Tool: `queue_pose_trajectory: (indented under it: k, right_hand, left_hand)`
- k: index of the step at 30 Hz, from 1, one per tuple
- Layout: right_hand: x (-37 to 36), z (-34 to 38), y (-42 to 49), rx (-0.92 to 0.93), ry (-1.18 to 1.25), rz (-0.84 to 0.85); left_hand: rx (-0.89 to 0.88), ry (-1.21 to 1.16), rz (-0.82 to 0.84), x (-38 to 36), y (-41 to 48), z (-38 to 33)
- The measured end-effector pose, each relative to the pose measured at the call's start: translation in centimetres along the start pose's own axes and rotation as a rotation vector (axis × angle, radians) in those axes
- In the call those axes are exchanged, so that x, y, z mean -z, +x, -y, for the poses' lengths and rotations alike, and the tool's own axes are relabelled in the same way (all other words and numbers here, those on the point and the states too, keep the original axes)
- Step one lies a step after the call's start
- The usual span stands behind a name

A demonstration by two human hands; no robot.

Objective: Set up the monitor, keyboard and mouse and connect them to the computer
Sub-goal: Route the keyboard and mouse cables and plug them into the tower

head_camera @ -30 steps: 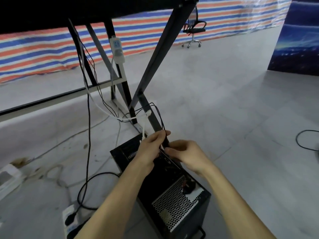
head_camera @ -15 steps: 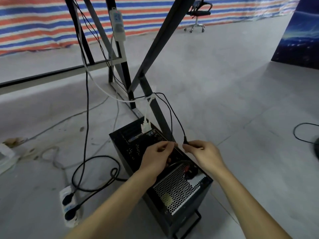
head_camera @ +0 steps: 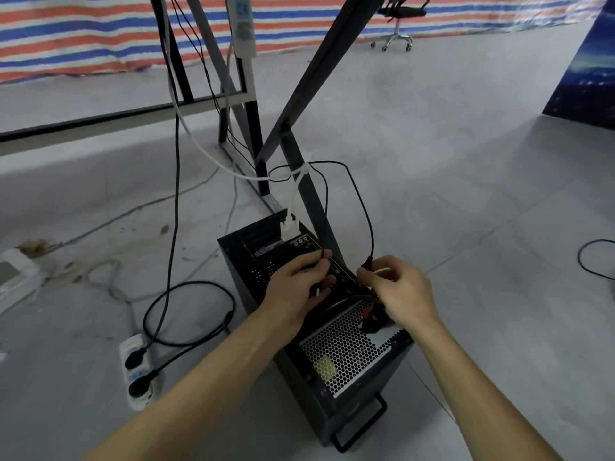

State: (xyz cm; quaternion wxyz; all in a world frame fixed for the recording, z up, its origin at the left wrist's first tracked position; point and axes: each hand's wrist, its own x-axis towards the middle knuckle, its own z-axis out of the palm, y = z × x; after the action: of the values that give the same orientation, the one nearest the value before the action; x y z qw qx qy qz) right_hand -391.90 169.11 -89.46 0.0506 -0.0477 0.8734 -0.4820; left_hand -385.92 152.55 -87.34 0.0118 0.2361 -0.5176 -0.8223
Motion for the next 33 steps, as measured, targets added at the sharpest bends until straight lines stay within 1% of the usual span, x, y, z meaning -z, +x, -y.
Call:
queue_pose_trajectory:
  k: [3,6,9,13,15,19,21,24,28,33]
  right_hand:
    - [0.1,-0.2,-0.1,0.001,0.020,-0.008]
    - [0.1,-0.2,0.0,-0.009,0.059,-0.009]
    - [-0.2,-0.3,-0.1,-0.028,0.084,-0.003]
    - [0.0,0.1,-0.1,0.051,-0.050,0.016]
    - [0.3,0.3,-0.1,0.090,-0.116,0.033]
    - [1.0,0.5,0.2,0.127,-0.224,0.110]
    - [1.1,0.7,0.5,0.140,-0.288,0.139]
    - [1.3,1.1,0.7,0.149,-0.309,0.158]
    - [1.4,1.7,0.9,0.129,-0.339,0.192]
    - [1.3,1.4,0.8,0.121,-0.324,0.198]
  left_hand:
    - [-0.099,0.034,-0.064,-0.2,0.4,-0.1]
    - [-0.173,0.145,-0.088,-0.5,0.5,0.0]
    - [-0.138,0.148,-0.061,-0.7,0.7,-0.2]
    - [-0.083,0.201,0.021,-0.5,1.0,-0.1]
    - [-0.125,0.294,0.025,-0.3,1.3,0.0]
    - [-0.231,0.478,-0.021,0.2,1.8,0.0]
    - [-0.272,0.573,-0.006,0.2,2.0,0.1]
    - [-0.330,0.704,0.028,0.1,2.0,0.1]
    - [-0.375,0.765,-0.005,0.1,2.1,-0.1]
    - [-0.411,0.729,-0.061,-0.1,1.9,0.1]
